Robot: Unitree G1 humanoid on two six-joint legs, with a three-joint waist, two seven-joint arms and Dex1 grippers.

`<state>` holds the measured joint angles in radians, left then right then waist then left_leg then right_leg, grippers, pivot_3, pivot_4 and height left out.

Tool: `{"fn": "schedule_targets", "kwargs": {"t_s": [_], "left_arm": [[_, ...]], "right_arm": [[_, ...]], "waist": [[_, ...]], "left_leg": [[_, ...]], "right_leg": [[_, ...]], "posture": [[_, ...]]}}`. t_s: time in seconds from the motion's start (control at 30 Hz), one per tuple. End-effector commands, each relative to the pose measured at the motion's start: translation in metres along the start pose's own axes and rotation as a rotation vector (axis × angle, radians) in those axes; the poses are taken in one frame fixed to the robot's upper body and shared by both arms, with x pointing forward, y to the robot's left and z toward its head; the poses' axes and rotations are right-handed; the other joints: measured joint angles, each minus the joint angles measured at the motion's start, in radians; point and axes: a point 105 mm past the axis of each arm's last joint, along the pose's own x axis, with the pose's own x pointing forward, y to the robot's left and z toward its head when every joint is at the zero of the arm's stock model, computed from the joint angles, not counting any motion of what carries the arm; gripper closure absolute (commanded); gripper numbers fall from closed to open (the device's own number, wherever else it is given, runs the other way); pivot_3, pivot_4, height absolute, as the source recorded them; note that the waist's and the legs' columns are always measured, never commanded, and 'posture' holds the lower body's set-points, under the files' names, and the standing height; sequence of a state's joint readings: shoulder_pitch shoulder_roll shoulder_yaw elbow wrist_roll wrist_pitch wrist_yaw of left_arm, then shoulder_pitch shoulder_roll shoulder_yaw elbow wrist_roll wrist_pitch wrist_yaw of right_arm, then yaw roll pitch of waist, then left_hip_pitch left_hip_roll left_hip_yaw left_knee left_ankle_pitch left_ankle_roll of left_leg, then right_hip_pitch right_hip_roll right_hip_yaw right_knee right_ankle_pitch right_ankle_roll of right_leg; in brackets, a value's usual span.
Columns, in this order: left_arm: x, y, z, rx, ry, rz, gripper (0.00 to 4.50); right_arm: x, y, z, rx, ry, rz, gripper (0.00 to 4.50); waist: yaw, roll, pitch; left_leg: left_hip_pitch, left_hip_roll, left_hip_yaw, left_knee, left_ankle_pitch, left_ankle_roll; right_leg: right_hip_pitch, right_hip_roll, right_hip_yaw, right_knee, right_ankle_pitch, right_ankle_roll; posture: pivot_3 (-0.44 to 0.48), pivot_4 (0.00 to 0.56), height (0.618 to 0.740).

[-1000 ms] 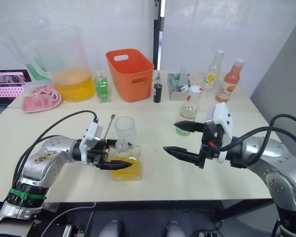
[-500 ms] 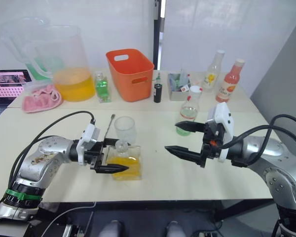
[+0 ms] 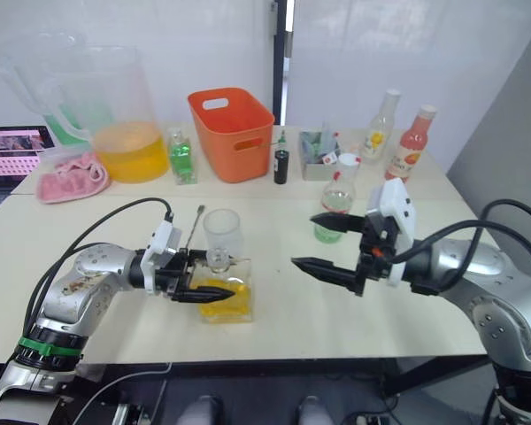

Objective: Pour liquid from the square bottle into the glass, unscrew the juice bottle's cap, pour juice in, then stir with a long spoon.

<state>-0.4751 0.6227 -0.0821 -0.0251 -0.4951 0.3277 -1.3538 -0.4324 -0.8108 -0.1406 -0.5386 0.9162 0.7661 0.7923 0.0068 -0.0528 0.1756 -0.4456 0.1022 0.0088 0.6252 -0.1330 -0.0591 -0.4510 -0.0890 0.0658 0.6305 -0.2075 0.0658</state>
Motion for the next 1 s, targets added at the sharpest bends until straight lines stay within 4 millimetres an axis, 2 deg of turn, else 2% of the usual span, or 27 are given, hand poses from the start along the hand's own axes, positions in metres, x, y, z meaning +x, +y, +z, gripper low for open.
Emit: {"fn": "schedule_targets", "kwargs": {"t_s": [0.03,0.33,0.5,0.73,0.83,1.0], "left_arm": [[0.0,-0.001,0.006,0.032,-0.005,-0.016,1.69],[0.005,-0.003,0.005,0.032,-0.022,-0.011,1.69],[0.008,-0.004,0.007,0.033,-0.034,-0.02,1.69],[0.01,-0.009,0.004,0.027,-0.021,-0.046,1.69],[0.009,-0.011,0.002,0.02,-0.012,-0.052,1.69],[0.009,-0.014,-0.003,0.02,0.012,-0.058,1.69]], "right_arm": [[0.026,0.008,0.009,-0.038,-0.023,0.028,0.0],[0.075,0.019,-0.003,-0.032,0.013,0.096,0.0],[0.086,0.018,-0.01,-0.047,0.027,0.107,0.0],[0.095,0.021,-0.009,-0.046,0.015,0.132,0.0],[0.097,0.021,-0.008,-0.044,0.004,0.129,0.84],[0.101,0.024,-0.009,-0.022,-0.015,0.142,2.52]], "waist": [[-0.001,0.0,0.0],[-0.002,0.0,0.0],[0.002,0.0,0.0],[0.004,0.001,0.0],[0.003,0.001,0.0],[0.002,0.001,0.0]], "left_leg": [[0.0,0.0,0.0,0.0,0.0,0.0],[-0.001,0.0,0.0,0.0,0.0,0.0],[-0.001,0.0,0.0,0.001,0.0,0.0],[-0.001,0.0,0.0,0.001,0.0,0.0],[-0.001,0.0,0.0,0.0,0.0,0.0],[-0.001,0.0,0.0,0.0,0.0,0.0]], "right_leg": [[0.0,0.0,0.0,0.0,0.0,0.0],[0.0,0.0,0.0,0.0,0.0,0.0],[0.0,0.0,0.0,0.0,0.0,0.0],[0.0,0.0,0.0,0.0,0.0,0.0],[0.0,0.0,0.0,0.0,0.0,0.0],[0.0,0.0,0.0,0.0,0.0,0.0]], "posture": [[0.0,0.15,0.703],[0.0,0.15,0.703],[0.0,0.15,0.703],[0.0,0.15,0.703],[0.0,0.15,0.703],[0.0,0.15,0.703]]}}
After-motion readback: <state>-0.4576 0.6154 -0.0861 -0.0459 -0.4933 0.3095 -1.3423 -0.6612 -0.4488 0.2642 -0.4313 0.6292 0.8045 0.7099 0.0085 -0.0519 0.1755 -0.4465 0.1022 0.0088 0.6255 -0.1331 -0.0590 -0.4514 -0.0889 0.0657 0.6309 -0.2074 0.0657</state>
